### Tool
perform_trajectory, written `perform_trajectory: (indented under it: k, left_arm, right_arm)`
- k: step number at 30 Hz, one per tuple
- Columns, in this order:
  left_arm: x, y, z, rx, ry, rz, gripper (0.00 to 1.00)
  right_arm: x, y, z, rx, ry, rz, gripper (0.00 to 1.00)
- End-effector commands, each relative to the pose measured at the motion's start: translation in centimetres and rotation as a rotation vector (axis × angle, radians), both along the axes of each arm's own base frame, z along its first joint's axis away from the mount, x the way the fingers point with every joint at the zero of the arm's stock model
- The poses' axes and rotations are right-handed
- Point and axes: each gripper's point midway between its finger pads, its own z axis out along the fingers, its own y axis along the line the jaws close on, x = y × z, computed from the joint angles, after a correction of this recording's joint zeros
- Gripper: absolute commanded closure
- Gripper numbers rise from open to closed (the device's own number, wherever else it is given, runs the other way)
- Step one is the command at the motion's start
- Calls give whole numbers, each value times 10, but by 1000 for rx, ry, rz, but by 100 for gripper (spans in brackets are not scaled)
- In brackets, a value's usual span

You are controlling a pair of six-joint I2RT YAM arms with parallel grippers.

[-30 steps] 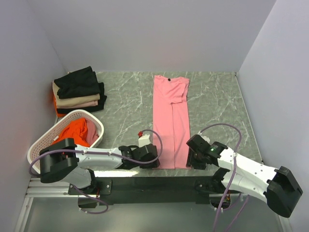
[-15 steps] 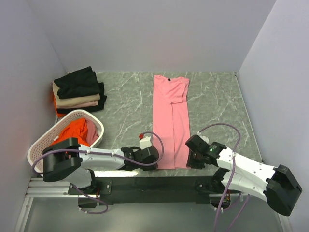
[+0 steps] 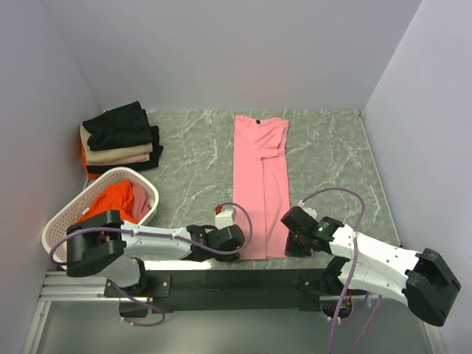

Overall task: Fold and stack the t-shirts
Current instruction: Fold the tshirt

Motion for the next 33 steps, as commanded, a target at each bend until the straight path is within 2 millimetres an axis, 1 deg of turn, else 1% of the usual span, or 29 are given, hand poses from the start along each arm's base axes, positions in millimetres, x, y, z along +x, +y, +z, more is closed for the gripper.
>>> perform_trajectory:
  k: [1,5,9,11,12,14,15,16,17,18,19,21,22,23,24,25,26,27,28,29,30,32,33]
  left_arm:
    - [-19,25,-15,129,28,-93,99]
    - [-30,19,-8,89,57,-142,99]
    - [-42,12,4,31,88,-145,99]
    - [-46,12,9,17,100,-128,99]
    - [-46,11,16,0,91,-122,99]
    - [-44,12,25,-18,79,-100,99]
    - [-39,10,38,-58,59,-80,99]
    - [-36,8,44,-77,42,-68,100]
    - [-32,3,52,-117,23,-61,100]
    - [-25,1,58,-148,13,-40,100]
    - [-22,-3,60,-177,17,-37,100]
    - [-12,-13,64,-225,4,-26,100]
    - [-9,-15,64,-225,4,-28,100]
    - [-6,-15,57,-196,-3,-34,100]
    - [2,-15,58,-187,-14,-21,100]
    - [6,-16,57,-175,-21,-20,100]
    - [11,-15,56,-162,-35,-29,100]
    - [21,-16,56,-156,-44,-16,100]
    - [39,-18,58,-160,-68,-9,100]
    - [40,-18,58,-154,-75,-22,100]
    - [53,-19,59,-155,-85,-4,100]
    - [65,-22,61,-152,-104,-22,100]
    - [76,-24,62,-147,-116,-12,100]
  right_arm:
    - [-9,-9,3,-52,15,19,100]
    - [-21,-7,10,-52,31,46,100]
    - [-41,0,14,-36,57,89,100]
    - [-41,5,21,-29,46,78,100]
    - [-45,5,24,-37,47,96,100]
    - [-37,11,36,-22,8,87,100]
    - [-34,12,39,-21,-3,84,100]
    - [-29,17,47,-6,-27,86,100]
    - [-25,20,51,-1,-45,87,100]
    - [-20,20,52,-12,-63,81,100]
    - [-15,24,56,-11,-83,83,100]
    - [-4,25,56,-42,-113,73,100]
    - [3,29,61,-41,-132,73,100]
    - [11,32,63,-37,-153,65,100]
    - [18,32,62,-57,-166,59,100]
    - [24,34,65,-58,-183,71,100]
    - [34,32,66,-63,-192,47,100]
    - [41,35,66,-61,-206,47,100]
    - [60,35,71,-61,-242,52,100]
    - [62,38,73,-51,-251,50,100]
    - [70,33,72,-60,-252,27,100]
    - [84,35,78,-60,-282,37,100]
    - [92,31,77,-79,-287,41,100]
